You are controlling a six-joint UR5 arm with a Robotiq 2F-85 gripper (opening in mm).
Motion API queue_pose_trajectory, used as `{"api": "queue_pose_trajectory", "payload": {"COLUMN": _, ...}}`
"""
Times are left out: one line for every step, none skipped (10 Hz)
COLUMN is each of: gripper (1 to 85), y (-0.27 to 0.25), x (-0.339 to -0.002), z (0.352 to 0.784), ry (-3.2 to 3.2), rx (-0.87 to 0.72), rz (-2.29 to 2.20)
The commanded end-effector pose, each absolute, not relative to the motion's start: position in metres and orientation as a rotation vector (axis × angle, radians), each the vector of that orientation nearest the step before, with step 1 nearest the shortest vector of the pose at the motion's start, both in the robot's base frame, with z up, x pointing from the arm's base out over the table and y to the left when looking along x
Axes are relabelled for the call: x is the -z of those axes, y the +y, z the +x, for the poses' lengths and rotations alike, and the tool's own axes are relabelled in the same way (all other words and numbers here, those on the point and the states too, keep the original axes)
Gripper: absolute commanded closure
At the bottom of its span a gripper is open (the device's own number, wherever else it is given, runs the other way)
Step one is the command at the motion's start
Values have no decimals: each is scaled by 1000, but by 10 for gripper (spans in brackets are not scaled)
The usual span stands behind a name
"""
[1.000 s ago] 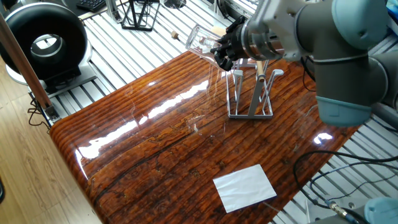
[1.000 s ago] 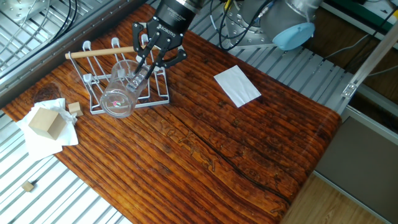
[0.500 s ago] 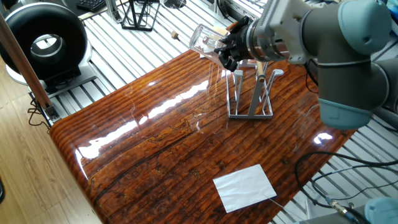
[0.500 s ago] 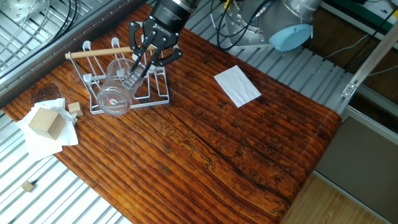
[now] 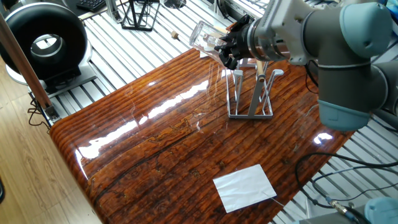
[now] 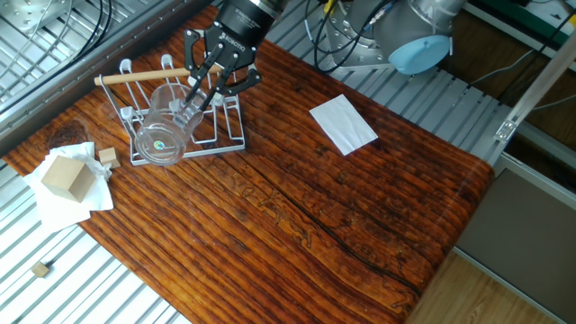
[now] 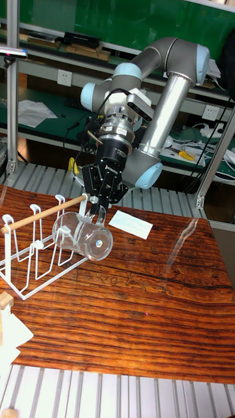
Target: Put the cup on the cup rack
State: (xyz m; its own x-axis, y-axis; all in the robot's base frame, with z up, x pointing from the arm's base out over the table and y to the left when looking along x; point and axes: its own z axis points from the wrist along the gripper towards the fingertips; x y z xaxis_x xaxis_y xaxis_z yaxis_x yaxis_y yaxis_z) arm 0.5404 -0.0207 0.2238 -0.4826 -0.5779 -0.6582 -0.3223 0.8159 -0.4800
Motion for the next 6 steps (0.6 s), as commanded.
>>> {"api": "queue_pose_trajectory", "payload": {"gripper": 847, "y": -23, "x": -224, "z": 540, "ry": 2125, "rx": 332, "rz": -603}}
{"api": "queue_pose_trajectory", "payload": {"gripper": 847, "y": -24, "x": -223, "z": 540, "ry": 2125, "rx": 332, "rz": -597}}
{"api": "queue_pose_trajectory", "payload": {"gripper": 847, "y": -24, "x": -222, "z": 539, "ry": 2128, "rx": 324, "rz": -586}}
{"api": "queue_pose_trajectory", "payload": {"gripper": 847, "y": -26, "x": -221, "z": 538, "ry": 2129, "rx": 317, "rz": -573}}
{"api": "queue_pose_trajectory", "payload": {"gripper": 847, "y": -28, "x": -217, "z": 537, "ry": 2132, "rx": 300, "rz": -557}}
{"api": "queue_pose_trajectory", "payload": {"gripper": 847, "y": -31, "x": -213, "z": 537, "ry": 2122, "rx": 294, "rz": -547}}
